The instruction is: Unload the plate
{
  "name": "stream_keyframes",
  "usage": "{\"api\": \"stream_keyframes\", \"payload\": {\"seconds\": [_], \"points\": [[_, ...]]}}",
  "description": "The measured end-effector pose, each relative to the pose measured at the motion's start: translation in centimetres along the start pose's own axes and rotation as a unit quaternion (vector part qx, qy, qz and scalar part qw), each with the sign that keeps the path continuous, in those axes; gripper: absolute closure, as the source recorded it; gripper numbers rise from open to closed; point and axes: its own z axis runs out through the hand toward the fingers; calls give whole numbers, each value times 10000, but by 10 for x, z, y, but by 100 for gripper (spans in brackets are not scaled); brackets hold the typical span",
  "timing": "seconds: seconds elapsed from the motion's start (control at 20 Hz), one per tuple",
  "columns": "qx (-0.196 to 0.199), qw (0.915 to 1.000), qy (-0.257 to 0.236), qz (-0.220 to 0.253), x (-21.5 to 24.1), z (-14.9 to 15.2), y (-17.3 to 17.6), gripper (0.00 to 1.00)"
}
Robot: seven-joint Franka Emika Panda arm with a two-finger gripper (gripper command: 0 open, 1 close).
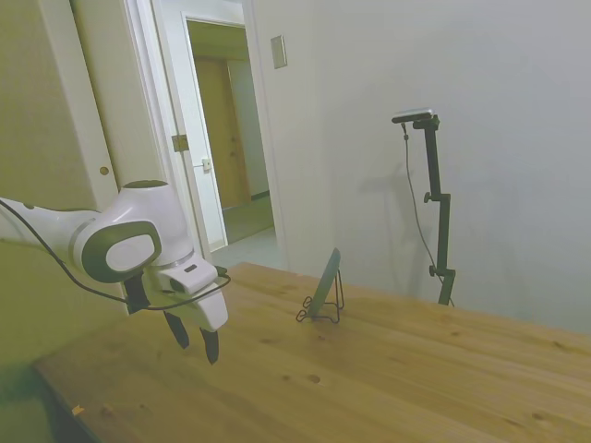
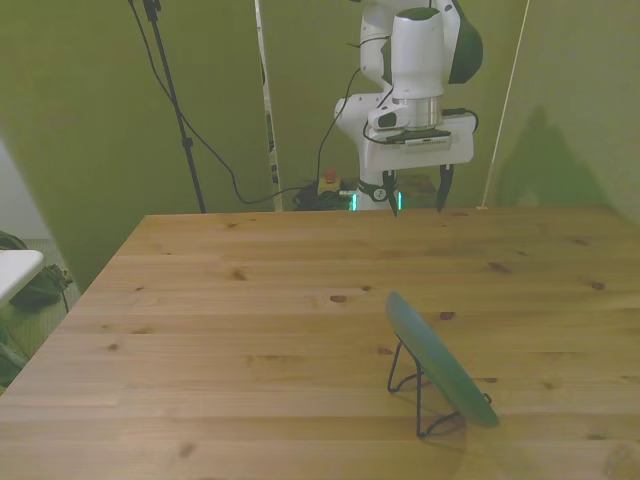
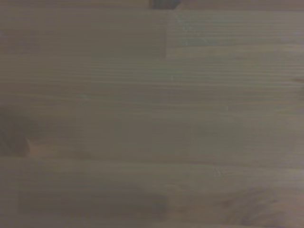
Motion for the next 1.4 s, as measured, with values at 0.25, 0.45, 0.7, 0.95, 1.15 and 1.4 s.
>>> {"api": "stream_keyframes", "payload": {"seconds": [0.25,0.45,0.7,0.95,1.15,1.4], "points": [[-61,9998,-110,175,14,29,8,0],[89,9994,244,220,35,5,6,0],[277,9951,887,346,75,-31,7,0],[440,9884,1335,576,135,-66,3,0],[459,9838,1639,567,171,-85,-21,0],[516,9808,1796,551,212,-90,-53,0]]}}
